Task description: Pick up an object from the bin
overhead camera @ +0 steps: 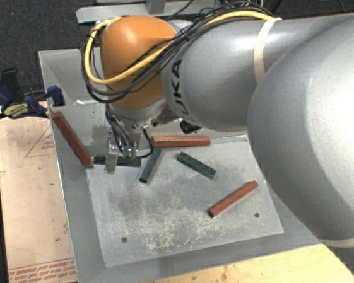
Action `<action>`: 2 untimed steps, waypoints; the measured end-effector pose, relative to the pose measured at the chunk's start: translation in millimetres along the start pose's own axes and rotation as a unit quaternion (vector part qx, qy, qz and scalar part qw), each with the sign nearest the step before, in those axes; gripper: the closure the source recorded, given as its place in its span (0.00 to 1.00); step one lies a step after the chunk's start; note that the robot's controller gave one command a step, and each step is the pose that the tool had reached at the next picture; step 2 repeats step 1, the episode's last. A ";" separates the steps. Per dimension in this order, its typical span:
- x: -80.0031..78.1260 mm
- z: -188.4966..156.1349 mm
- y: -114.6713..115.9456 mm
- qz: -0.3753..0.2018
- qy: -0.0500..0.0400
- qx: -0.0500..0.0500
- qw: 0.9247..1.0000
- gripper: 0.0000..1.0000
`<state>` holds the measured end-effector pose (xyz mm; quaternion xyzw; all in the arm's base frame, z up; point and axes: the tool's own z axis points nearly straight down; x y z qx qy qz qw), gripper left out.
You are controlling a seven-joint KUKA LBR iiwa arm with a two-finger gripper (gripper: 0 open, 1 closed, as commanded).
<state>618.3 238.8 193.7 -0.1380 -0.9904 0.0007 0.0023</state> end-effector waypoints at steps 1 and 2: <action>-7.5 -32.2 2.2 -0.008 -0.008 -0.005 1.000 1.00; -7.5 -32.2 2.2 -0.008 -0.008 -0.005 1.000 1.00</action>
Offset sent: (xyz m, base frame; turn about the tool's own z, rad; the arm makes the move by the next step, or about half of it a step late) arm -0.0166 -0.0244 0.0236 -0.0389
